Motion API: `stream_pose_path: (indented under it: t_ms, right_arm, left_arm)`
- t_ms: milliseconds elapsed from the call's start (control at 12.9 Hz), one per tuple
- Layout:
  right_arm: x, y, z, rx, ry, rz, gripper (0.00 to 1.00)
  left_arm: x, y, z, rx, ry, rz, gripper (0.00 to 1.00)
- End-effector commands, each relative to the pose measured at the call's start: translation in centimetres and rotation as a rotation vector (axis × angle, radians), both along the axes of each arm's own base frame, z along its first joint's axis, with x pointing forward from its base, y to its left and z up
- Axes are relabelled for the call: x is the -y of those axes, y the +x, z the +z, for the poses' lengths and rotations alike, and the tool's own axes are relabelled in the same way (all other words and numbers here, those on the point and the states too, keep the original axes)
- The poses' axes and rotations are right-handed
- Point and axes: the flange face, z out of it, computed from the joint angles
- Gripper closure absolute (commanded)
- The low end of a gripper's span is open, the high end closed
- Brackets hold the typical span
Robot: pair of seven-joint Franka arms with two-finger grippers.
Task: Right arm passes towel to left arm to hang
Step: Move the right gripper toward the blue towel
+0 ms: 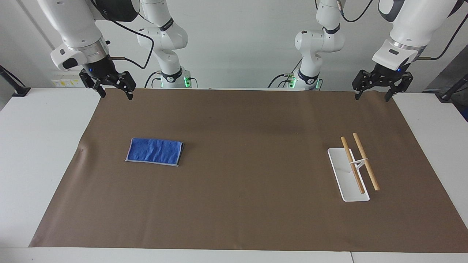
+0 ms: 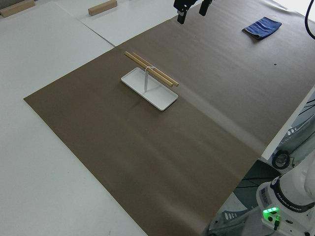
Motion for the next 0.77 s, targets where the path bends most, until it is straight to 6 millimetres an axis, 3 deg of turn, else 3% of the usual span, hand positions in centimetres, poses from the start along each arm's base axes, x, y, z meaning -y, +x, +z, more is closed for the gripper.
stream_pose_path:
  t_ms: [0,155,386,696]
  right_arm:
    - [-0.1,-0.4,-0.1,0.027,0.002,-0.005,0.00]
    - [0.0,-0.3,-1.2,0.042,0.002,-0.002,0.00]
    - [0.0,0.0,-4.9,0.085,0.001,0.016,0.00]
    - [-0.2,1.7,-13.4,0.111,0.006,0.047,0.00]
  left_arm:
    - [0.1,-0.7,0.6,0.016,-0.008,0.007,0.00]
    - [0.1,-0.7,0.7,0.016,-0.019,0.011,0.00]
    - [-0.3,-0.7,0.6,0.013,-0.021,0.019,0.00]
    - [-0.4,-0.7,0.5,0.009,-0.029,0.022,0.00]
